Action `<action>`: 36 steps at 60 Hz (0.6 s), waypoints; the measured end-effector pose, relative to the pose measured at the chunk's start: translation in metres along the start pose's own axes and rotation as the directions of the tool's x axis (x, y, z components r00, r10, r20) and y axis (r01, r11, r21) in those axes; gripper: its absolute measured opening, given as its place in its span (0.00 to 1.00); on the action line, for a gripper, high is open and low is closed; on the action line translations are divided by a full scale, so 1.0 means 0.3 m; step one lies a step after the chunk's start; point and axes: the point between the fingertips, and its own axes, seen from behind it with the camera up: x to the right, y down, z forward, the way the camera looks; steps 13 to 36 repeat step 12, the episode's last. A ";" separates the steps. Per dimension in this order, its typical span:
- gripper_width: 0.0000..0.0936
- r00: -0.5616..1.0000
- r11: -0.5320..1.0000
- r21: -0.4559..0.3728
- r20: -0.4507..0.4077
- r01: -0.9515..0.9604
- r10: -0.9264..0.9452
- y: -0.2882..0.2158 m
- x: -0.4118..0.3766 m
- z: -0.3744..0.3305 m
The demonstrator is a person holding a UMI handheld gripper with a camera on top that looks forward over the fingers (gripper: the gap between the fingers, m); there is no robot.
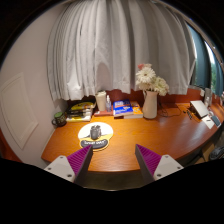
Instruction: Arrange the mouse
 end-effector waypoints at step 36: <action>0.91 1.000 1.000 0.011 -0.015 -0.010 0.010 0.030 0.051 -0.047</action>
